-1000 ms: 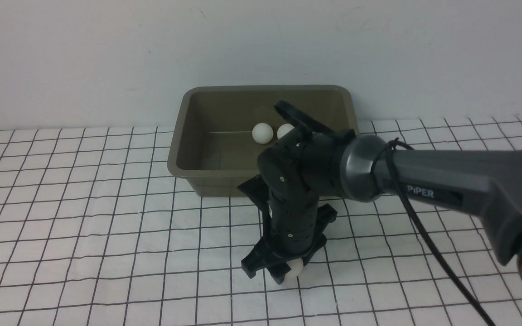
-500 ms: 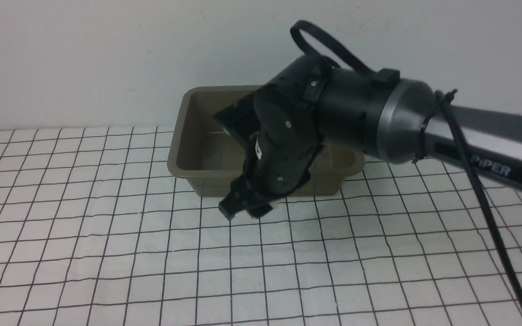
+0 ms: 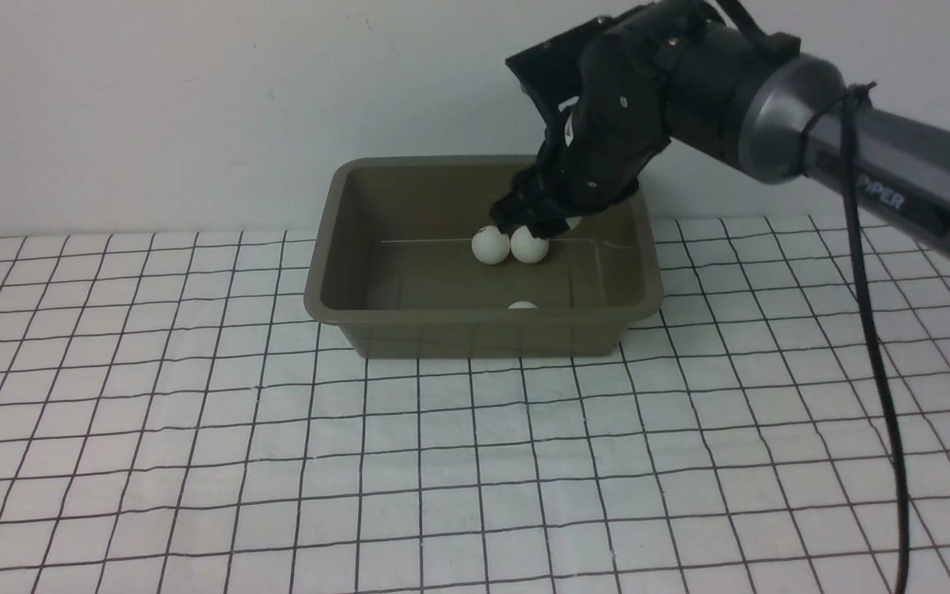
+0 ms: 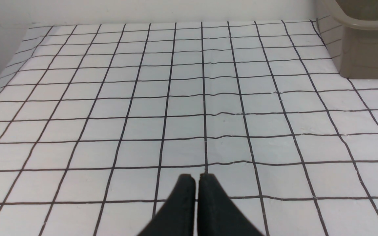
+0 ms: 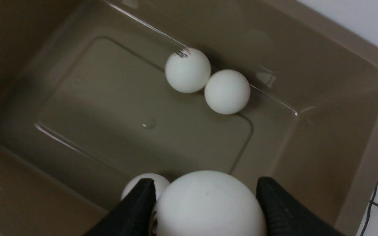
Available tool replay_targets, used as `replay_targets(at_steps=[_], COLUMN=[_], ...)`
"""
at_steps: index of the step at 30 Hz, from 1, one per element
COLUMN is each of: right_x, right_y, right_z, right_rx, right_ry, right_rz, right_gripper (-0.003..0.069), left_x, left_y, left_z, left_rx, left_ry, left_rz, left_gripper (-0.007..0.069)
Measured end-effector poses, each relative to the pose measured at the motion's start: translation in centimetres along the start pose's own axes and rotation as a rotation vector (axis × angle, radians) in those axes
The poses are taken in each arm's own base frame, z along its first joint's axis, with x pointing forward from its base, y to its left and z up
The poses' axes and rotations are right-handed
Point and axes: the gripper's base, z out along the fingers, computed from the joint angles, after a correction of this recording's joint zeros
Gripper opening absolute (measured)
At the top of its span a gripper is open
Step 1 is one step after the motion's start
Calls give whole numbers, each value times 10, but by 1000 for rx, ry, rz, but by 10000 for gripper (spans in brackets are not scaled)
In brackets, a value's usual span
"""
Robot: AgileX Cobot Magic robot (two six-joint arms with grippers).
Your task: Put the table tennis balls into the box on the white checkered tablecloth.
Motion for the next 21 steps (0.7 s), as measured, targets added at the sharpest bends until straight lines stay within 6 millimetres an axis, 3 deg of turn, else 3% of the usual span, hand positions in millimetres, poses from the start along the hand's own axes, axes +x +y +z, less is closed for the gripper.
replay_targets(at_steps=[2, 4, 11, 15, 18, 20, 21], right_x=[11, 18, 16, -2, -14, -24, -30], right_y=[-12, -15, -17, -21, -27, -33, -38], right_z=[28, 42, 45, 25, 0, -26, -49], right_rx=[-11, -18, -24, -17, -4, 22, 52], right_ry=[57, 89, 87, 59, 56, 41, 13], right_rz=[7, 12, 22, 17, 3, -10, -21], right_gripper=[353, 371, 498, 491, 414, 298, 214], left_x=[0, 0, 0, 0, 0, 0, 0], left_y=[0, 0, 0, 0, 0, 0, 0], left_z=[0, 0, 0, 0, 0, 0, 0], left_rx=[0, 0, 0, 0, 0, 0, 0], left_ry=[0, 0, 0, 0, 0, 0, 0], left_rz=[0, 0, 0, 0, 0, 0, 0], left_gripper=[-4, -4, -4, -4, -4, -4, -4])
